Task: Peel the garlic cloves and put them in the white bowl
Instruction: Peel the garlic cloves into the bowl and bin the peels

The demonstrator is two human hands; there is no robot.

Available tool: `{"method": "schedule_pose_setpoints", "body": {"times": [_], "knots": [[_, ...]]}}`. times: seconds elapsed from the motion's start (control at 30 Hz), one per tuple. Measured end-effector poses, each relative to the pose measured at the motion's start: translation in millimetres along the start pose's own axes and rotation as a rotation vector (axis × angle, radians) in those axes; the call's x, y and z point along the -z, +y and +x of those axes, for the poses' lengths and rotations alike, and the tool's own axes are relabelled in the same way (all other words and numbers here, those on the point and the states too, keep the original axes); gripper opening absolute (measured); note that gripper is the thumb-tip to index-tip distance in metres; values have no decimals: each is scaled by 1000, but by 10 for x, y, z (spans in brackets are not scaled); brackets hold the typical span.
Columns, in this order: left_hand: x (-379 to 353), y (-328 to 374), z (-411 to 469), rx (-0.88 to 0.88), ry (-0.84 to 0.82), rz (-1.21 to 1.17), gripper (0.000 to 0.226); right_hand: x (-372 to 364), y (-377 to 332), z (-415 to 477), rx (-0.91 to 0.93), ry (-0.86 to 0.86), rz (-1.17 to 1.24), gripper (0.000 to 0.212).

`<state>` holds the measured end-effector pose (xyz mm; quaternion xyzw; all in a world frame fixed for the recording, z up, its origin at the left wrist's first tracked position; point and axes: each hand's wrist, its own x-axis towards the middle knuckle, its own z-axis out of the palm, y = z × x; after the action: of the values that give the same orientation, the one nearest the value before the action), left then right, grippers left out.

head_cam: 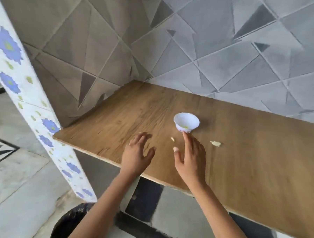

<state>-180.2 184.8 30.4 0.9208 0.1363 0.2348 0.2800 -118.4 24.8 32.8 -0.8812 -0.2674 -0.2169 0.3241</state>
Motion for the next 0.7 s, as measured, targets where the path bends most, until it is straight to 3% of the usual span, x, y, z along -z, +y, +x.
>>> {"method": "schedule_pose_setpoints", "body": {"times": [0.13,0.37,0.5,0.7], "knots": [[-530,640,59,-70,-61,-31,38,525,688,-139,-81,27,-110,50],[-990,984,267,-101,-126,45,38,729,1295,-225,-146,12,-156,51],[-1174,903,445,-89,-239,114,38,566,1594,-220,-268,-173,-289,58],[-1336,637,794,-125,-390,175,48,290,1840,-195,-487,-316,-413,74]]}}
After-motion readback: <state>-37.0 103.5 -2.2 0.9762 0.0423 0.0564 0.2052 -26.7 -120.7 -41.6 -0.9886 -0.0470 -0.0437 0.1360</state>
